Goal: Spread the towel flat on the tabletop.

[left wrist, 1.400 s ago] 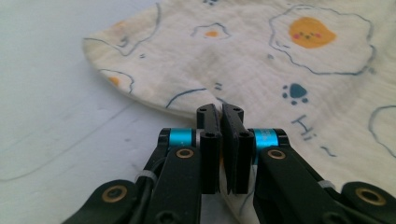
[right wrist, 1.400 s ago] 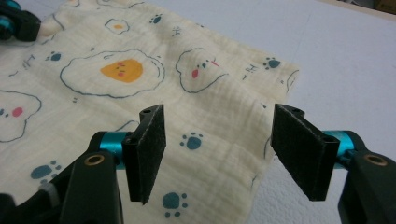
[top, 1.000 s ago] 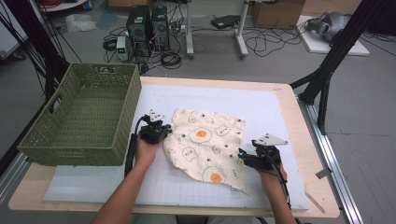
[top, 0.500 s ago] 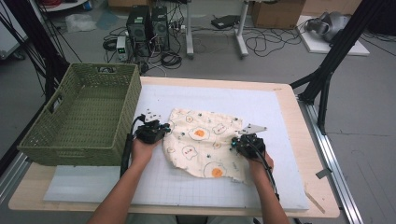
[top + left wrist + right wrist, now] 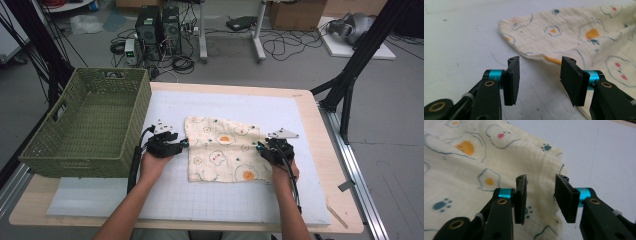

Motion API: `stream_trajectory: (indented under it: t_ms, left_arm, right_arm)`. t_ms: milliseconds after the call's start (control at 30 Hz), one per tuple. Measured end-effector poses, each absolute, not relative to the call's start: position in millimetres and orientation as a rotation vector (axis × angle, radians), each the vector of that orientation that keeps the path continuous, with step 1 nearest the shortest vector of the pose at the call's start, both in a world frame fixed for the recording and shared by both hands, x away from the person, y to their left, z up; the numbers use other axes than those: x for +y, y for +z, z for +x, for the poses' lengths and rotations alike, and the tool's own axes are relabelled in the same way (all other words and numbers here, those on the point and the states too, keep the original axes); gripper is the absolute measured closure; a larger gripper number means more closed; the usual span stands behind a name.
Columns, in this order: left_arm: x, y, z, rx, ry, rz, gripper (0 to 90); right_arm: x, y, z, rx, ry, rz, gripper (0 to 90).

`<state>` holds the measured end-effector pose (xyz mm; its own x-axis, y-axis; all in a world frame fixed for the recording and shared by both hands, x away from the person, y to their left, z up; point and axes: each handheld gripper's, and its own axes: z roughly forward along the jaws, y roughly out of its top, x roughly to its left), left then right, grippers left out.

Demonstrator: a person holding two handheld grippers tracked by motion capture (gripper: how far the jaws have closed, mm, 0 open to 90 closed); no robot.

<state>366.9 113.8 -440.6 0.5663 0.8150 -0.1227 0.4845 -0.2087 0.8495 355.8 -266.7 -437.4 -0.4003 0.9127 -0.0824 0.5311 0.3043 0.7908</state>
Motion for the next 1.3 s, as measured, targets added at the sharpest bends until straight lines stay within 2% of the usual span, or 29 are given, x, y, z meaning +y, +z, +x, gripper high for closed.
stream_trajectory:
  t_ms: [133, 233, 600, 800, 833, 933, 1067, 1300]
  left_arm:
    - [110.9, -440.0, 356.1, 1.006, 0.397, 1.922, 48.5]
    - [108.4, -436.5, 347.5, 0.954, 0.386, 1.936, 48.1]
    - [98.6, -443.1, 324.2, 0.886, 0.328, 2.011, 46.7]
    - [88.8, -450.5, 317.0, 0.856, 0.337, 2.075, 48.6]
    - [86.9, -450.2, 315.1, 0.838, 0.367, 2.090, 49.9]
    - [81.9, -450.2, 309.8, 0.761, 0.408, 2.122, 62.0]
    - [82.8, -449.6, 305.6, 0.746, 0.395, 2.129, 84.5]
    - [111.1, -447.4, 293.5, 0.804, 0.385, 2.108, 85.9]
  right_arm:
    - [-266.4, -431.0, 343.9, 2.071, 0.992, 1.232, 47.4]
    - [-267.2, -427.8, 332.3, 2.087, 0.981, 1.186, 42.2]
    - [-280.3, -425.0, 286.2, 2.131, 0.997, 1.113, 38.4]
    - [-286.4, -428.4, 277.5, 2.124, 1.016, 1.129, 37.9]
    - [-286.7, -428.6, 277.4, 2.123, 1.012, 1.127, 37.9]
    - [-286.0, -429.8, 277.8, 2.125, 1.022, 1.136, 37.7]
    - [-282.0, -431.5, 277.7, 2.145, 1.010, 1.120, 37.4]
    - [-277.5, -435.5, 277.1, 2.186, 1.000, 1.103, 37.3]
